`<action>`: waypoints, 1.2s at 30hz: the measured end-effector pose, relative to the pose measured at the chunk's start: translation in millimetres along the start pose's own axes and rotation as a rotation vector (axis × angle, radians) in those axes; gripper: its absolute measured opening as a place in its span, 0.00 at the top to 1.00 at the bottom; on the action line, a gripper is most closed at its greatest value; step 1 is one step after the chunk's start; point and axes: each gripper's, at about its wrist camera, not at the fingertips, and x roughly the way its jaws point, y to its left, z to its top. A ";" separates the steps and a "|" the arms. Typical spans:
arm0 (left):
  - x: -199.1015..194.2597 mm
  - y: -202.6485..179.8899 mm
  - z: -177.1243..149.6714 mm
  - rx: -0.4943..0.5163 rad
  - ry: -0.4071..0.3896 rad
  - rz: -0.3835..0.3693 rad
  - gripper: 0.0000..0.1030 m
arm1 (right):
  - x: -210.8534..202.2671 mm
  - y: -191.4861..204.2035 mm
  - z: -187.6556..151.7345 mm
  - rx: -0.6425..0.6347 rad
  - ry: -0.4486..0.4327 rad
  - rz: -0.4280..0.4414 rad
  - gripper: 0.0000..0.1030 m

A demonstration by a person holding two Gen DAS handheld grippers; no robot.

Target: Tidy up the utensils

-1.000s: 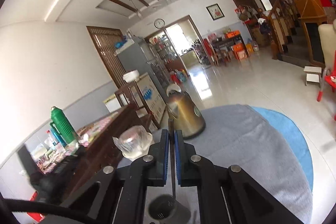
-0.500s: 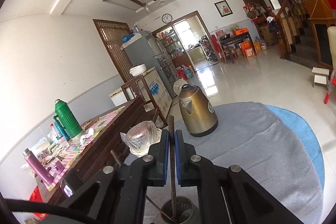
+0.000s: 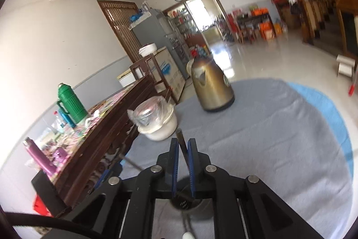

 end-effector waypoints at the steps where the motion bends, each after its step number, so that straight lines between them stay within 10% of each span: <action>1: -6.7 0.0 -0.9 0.011 0.002 0.004 0.39 | -3.3 -5.1 -3.2 0.021 0.006 0.007 0.70; 4: -30.3 0.5 -10.3 0.050 -0.003 0.031 0.33 | -20.4 -20.9 -15.7 0.071 -0.019 0.034 0.32; 18: -56.9 -26.0 -69.9 0.198 0.341 0.168 0.28 | -83.9 -68.2 -77.3 0.025 -0.034 -0.080 0.32; 36: -94.1 -6.3 -90.7 0.208 0.398 0.204 0.27 | -96.4 -81.6 -119.4 0.034 0.054 -0.027 0.34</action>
